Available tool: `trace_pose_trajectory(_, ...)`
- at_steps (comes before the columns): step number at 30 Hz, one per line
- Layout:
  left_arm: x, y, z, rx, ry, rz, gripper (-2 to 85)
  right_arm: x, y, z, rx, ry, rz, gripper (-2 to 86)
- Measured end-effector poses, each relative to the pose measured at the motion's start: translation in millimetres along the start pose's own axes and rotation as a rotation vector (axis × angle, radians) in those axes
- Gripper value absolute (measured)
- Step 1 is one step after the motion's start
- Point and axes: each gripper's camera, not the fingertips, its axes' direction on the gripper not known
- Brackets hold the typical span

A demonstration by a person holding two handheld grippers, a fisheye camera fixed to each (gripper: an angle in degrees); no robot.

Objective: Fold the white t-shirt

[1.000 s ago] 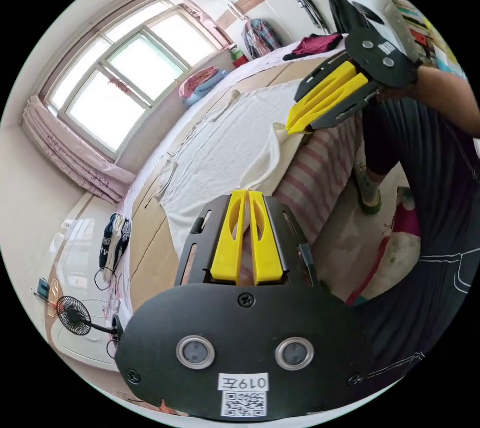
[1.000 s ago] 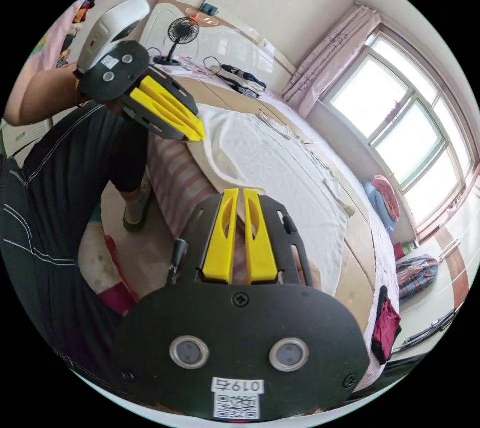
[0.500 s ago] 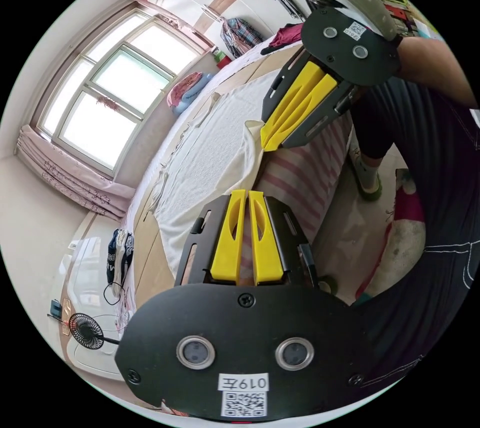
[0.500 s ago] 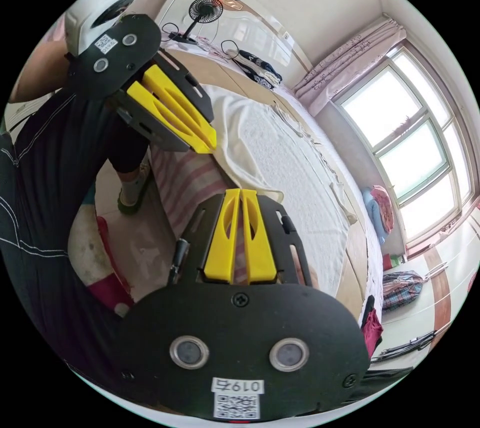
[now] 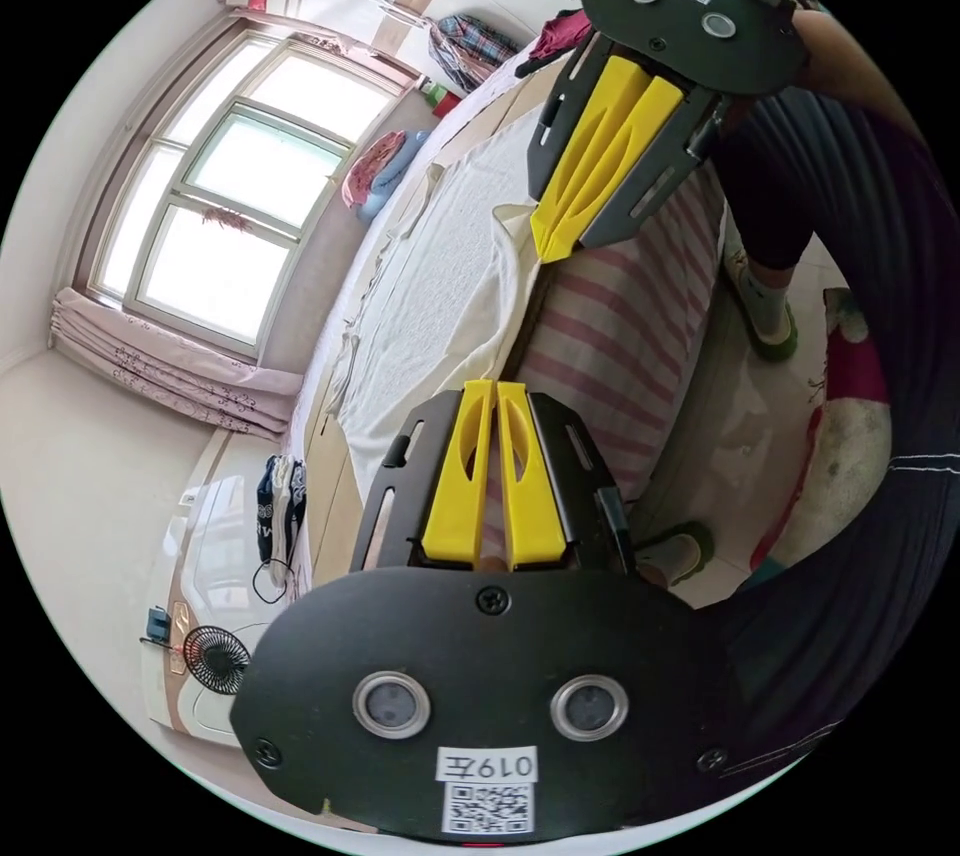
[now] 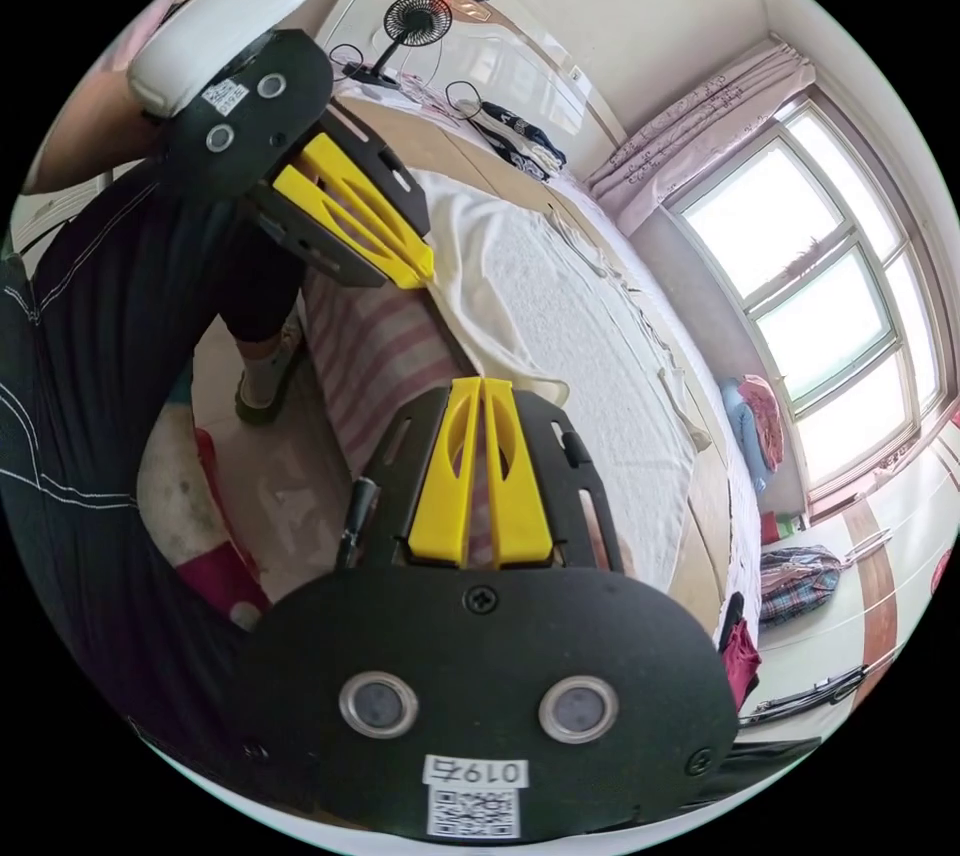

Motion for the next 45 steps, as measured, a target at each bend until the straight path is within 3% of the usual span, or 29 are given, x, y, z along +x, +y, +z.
trace_pose_trajectory(5, 1, 11, -3, -0.015, 0.026, 0.024, 0.6, -2, 2, 6, 0.008, -0.005, -0.006, -0.9)
trace_pose_trajectory(12, 9, 38, -28, 0.009, -0.097, -0.003, 0.8, -9, 3, -3, 0.08, 0.011, -0.02, 2.3)
trace_pose_trajectory(17, 0, 72, -26, -0.095, -0.193, -0.007, 1.0, -18, -8, 0, 0.103, -0.007, -0.038, 5.5)
trace_pose_trajectory(29, -17, 106, -20, -0.184, -0.167, 0.069, 1.1, -22, -47, 29, 0.059, -0.034, -0.097, 6.5)
trace_pose_trajectory(36, -29, 121, -23, -0.182, -0.143, 0.028, 0.8, -25, -66, 44, 0.043, -0.054, -0.119, 0.0)
trace_pose_trajectory(45, -53, 149, -28, -0.195, -0.147, -0.1, 0.6, -40, -74, 40, 0.068, -0.051, -0.121, -1.0)
